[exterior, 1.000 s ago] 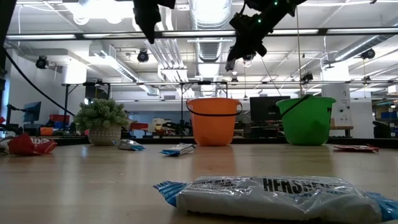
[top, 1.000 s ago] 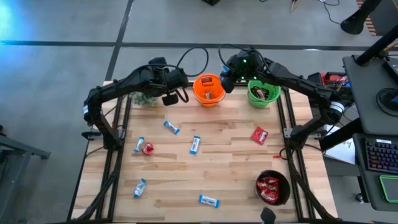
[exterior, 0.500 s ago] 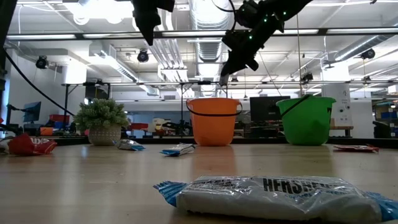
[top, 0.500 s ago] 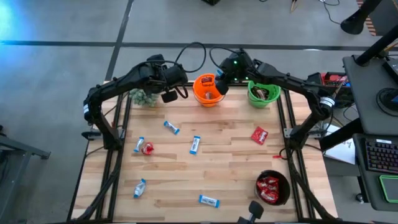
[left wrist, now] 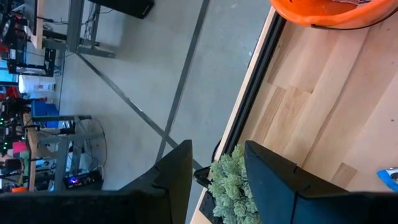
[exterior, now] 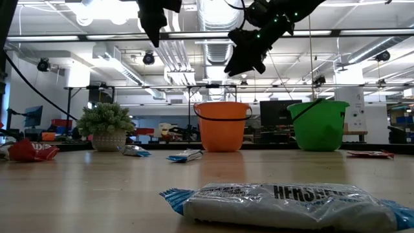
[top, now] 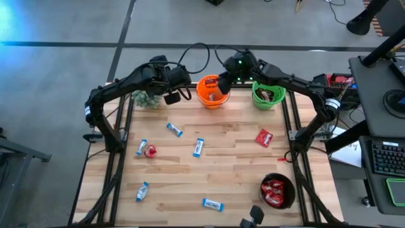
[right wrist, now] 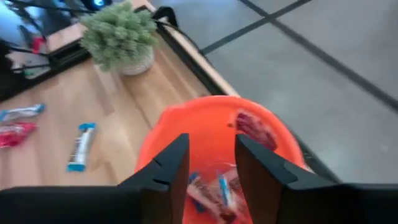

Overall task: Organize candy in baskets
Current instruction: Put the white chocolate into the orange bucket, then put the red chocolate into the black bucket

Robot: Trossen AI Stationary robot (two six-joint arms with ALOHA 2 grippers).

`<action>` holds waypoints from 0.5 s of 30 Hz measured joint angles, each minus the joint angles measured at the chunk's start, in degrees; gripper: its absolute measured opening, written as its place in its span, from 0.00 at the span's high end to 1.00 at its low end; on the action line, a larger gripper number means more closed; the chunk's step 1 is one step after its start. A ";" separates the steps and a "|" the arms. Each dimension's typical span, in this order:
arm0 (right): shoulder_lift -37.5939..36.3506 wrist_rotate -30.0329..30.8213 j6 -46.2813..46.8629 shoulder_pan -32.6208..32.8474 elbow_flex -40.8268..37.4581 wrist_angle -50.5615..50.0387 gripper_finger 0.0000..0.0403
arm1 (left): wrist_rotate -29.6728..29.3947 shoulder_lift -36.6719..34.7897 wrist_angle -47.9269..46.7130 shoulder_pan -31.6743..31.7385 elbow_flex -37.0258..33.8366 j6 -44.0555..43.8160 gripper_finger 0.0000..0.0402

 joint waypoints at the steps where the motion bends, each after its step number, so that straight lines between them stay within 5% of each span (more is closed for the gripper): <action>1: 0.00 -0.86 0.30 0.02 0.00 -0.05 0.70 | -0.01 0.00 -0.04 0.00 0.00 0.00 0.68; 15: -6.18 -3.91 3.43 0.49 0.00 -0.66 0.62 | 0.13 0.00 -6.18 0.00 0.00 -2.60 0.68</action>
